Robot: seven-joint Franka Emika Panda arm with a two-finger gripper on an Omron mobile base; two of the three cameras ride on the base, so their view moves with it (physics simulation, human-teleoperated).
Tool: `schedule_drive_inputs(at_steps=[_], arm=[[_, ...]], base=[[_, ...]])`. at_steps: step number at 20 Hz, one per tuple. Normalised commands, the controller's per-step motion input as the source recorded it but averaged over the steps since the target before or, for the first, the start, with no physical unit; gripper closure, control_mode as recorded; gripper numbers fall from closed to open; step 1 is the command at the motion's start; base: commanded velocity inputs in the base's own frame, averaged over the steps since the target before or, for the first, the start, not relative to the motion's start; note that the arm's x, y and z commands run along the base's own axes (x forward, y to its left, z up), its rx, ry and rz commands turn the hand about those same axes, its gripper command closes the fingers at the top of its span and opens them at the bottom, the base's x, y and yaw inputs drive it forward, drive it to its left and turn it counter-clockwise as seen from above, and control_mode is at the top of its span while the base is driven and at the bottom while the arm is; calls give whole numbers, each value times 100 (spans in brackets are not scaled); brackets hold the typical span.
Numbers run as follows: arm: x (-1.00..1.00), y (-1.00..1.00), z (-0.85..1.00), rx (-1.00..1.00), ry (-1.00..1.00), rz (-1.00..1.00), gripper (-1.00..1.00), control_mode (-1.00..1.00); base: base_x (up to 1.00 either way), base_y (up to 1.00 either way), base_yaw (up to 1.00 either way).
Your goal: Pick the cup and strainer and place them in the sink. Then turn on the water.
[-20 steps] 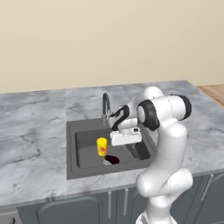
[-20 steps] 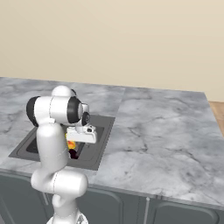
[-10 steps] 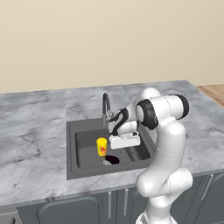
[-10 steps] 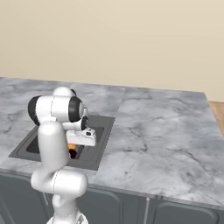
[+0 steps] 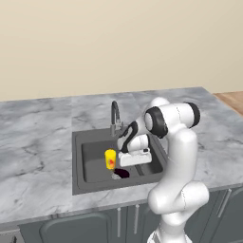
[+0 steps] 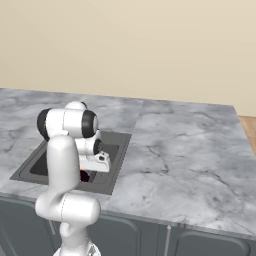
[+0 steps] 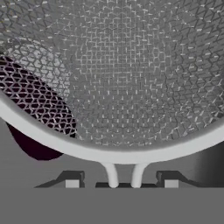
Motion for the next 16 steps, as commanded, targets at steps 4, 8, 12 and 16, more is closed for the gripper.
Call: schedule_drive_inputs(at_steps=[4,8,12,16], arm=[[5,0,-22,0,0,0,100,-100],[7,0,-19,0,0,0,100,-100],[7,0,-16,0,0,0,100,-100],[1,0,-2,0,0,0,100,-100]], base=[[0,0,0],[0,0,0],[0,0,0],[0,0,0]])
